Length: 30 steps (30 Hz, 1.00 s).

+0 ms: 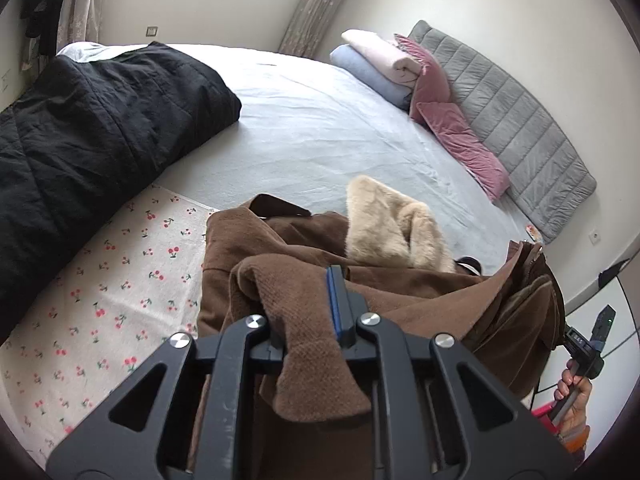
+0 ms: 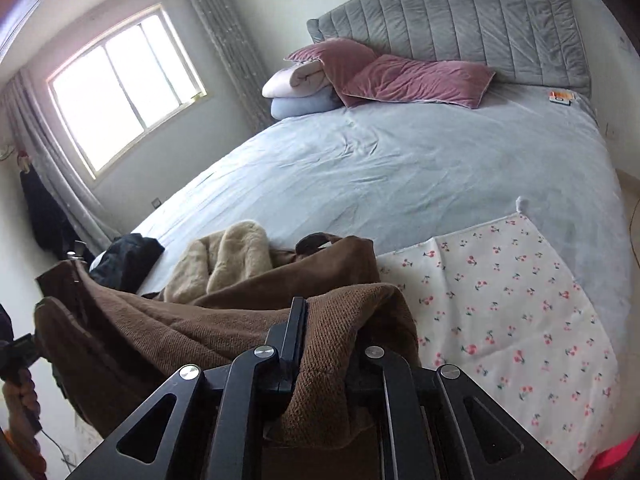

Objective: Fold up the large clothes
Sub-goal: 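Lift the hem with both grippers and fold it toward the fur collar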

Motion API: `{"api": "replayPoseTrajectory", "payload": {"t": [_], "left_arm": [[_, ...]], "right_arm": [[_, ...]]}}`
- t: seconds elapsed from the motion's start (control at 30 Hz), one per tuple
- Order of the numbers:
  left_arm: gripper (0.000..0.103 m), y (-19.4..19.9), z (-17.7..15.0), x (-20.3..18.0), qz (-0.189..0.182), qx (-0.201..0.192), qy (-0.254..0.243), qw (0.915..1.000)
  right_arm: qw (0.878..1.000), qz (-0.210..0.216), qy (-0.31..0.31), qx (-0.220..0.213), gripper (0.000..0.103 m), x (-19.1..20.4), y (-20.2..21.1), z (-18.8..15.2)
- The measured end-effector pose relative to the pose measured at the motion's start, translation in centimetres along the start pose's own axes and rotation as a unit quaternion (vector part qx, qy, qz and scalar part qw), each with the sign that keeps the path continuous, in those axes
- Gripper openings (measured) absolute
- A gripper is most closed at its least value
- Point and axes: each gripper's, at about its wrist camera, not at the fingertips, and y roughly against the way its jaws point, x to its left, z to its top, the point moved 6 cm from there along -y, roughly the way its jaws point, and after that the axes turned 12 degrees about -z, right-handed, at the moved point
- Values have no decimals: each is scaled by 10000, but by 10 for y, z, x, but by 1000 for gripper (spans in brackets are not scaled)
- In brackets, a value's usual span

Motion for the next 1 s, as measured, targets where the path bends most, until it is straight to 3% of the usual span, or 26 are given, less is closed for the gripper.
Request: {"api": "replayPoseTrajectory", "payload": {"t": [0.2, 0.33, 0.43, 0.5, 0.53, 0.57, 0.6, 0.67, 0.73, 0.87, 1.0], "left_arm": [[24, -99, -20, 59, 382, 389, 473, 9974], [28, -101, -24, 68, 28, 411, 719, 9966], [40, -78, -19, 57, -277, 596, 586, 9961], [55, -59, -14, 50, -180, 638, 335, 9972], [64, -47, -10, 48, -36, 533, 172, 9984], [82, -33, -5, 46, 154, 339, -33, 9993], [88, -23, 0, 47, 282, 146, -255, 9992], [88, -10, 5, 47, 464, 59, -743, 9961], [88, -12, 3, 52, 733, 279, -1047, 9914], [88, -36, -4, 58, 898, 748, -1462, 9823], [88, -74, -5, 59, 948, 1074, -1472, 9787]], "right_arm": [[9973, -404, 6, 611, 15, 5, -105, -11], [9957, -527, 38, 760, 20, 2, -129, -26], [9967, -104, -110, 801, 26, -2, -113, -22], [9971, 26, -177, 734, 40, -10, -94, -13], [9982, -45, -188, 570, 49, -17, -82, -7], [9991, -75, -186, 367, 63, -23, -70, -1], [9996, -93, -179, 190, 69, -29, -60, 6], [9996, -198, -151, 93, 69, -40, -48, 13], [9995, -248, -38, 209, 69, -45, -49, 11], [9964, -400, 556, 496, 69, -32, -64, -7], [9891, -699, 1095, 697, 69, -11, -99, -11]]}}
